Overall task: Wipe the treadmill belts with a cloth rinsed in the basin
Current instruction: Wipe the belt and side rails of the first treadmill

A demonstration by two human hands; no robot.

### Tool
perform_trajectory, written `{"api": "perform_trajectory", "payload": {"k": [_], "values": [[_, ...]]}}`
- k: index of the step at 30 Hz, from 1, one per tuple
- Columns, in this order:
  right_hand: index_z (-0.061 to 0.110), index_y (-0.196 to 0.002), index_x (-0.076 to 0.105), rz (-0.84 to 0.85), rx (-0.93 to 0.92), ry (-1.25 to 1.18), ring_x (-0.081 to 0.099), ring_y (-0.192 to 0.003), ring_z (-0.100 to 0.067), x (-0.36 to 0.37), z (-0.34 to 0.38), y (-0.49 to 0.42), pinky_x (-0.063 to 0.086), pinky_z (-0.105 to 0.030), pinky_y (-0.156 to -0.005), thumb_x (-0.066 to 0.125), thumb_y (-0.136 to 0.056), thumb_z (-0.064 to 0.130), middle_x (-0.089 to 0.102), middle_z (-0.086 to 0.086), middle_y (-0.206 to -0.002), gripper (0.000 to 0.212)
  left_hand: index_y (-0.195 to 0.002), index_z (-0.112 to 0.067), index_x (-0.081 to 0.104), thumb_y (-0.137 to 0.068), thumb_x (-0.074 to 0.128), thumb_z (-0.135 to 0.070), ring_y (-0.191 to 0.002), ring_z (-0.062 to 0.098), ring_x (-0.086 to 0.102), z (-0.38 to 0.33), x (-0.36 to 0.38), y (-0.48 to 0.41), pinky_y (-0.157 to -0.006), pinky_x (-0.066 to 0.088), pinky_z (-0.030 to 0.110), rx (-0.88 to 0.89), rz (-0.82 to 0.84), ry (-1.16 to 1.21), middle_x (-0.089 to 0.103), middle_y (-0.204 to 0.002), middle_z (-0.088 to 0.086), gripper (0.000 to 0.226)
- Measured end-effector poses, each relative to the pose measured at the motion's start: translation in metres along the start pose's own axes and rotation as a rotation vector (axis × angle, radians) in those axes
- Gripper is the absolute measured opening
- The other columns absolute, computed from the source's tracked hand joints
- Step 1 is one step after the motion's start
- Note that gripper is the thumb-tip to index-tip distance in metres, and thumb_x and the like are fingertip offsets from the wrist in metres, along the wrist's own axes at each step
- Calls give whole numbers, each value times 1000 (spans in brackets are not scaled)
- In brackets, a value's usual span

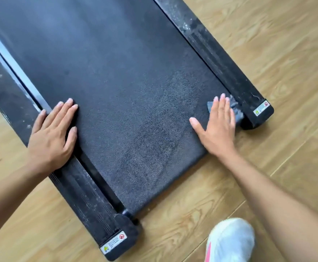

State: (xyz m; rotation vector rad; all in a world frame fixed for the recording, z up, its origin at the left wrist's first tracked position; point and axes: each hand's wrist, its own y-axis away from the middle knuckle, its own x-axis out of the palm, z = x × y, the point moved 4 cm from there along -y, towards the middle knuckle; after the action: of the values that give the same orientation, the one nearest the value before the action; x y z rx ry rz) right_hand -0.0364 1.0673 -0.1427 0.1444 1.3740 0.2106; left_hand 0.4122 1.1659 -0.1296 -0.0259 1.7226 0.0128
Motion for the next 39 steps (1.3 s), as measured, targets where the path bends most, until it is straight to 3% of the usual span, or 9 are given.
{"api": "perform_trajectory", "payload": {"k": [2,8,11,15,19,25,30,34,39], "values": [[1,-165,5,10,-6,-24,-9,-162,-28,13,44,37,3,-51,-131,25,-91,85,-7,-18,-174,115,-165,-23,28,-105,30,-38,-160,11,17,-1,0,0,-130,15,49,-1,-6,11,20,-173,-10,62],[7,-166,-4,322,-642,11,-26,-158,-19,65,202,169,1,-49,-130,31,-97,77,-21,-10,-173,105,-165,-24,31,-106,31,-36,-160,12,20,0,0,1,-130,15,47,4,-18,26,23,-173,-9,60],[6,-166,0,331,-852,103,-24,-159,-19,75,199,188,4,-47,-131,31,-97,79,-17,-10,-174,106,-165,-24,29,-107,30,-37,-160,12,20,2,1,0,-130,15,48,19,-12,25,23,-173,-8,60],[8,-167,10,211,-1055,191,-7,-162,-21,74,141,175,12,-43,-130,34,-96,80,-2,-9,-176,104,-166,-24,27,-107,29,-38,-160,13,18,3,3,2,-130,14,48,24,-5,18,20,-173,-9,61],[9,-166,18,68,-727,147,2,-162,-20,42,70,87,20,-48,-128,36,-96,79,8,-7,-175,101,-166,-25,28,-106,29,-37,-160,14,20,4,3,1,-129,15,49,25,-7,18,23,-173,-8,60],[13,-167,-1,38,-221,140,-13,-161,-17,-6,-50,4,4,-46,-131,15,-93,86,-10,-5,-176,106,-165,-27,28,-106,30,-39,-160,11,20,3,2,-1,-130,13,48,-6,9,63,23,-172,-11,61],[-1,-164,4,-123,10,-163,-12,-161,-33,16,-30,44,5,-55,-130,25,-94,84,-8,-21,-173,112,-165,-25,29,-105,32,-36,-159,11,20,-1,0,-1,-130,13,47,-21,-3,72,25,-171,-11,61],[-5,-163,7,-121,-98,-174,-10,-161,-37,40,39,112,3,-57,-130,40,-93,76,-7,-24,-172,113,-165,-24,29,-105,32,-36,-159,10,19,-1,0,-1,-130,14,47,-23,-5,57,23,-172,-11,61],[-1,-164,17,77,-520,-40,4,-162,-31,73,134,203,11,-51,-129,38,-89,79,4,-18,-174,111,-165,-23,27,-106,32,-35,-160,11,18,-1,1,-1,-130,14,47,-18,5,41,22,-172,-10,61]]}}
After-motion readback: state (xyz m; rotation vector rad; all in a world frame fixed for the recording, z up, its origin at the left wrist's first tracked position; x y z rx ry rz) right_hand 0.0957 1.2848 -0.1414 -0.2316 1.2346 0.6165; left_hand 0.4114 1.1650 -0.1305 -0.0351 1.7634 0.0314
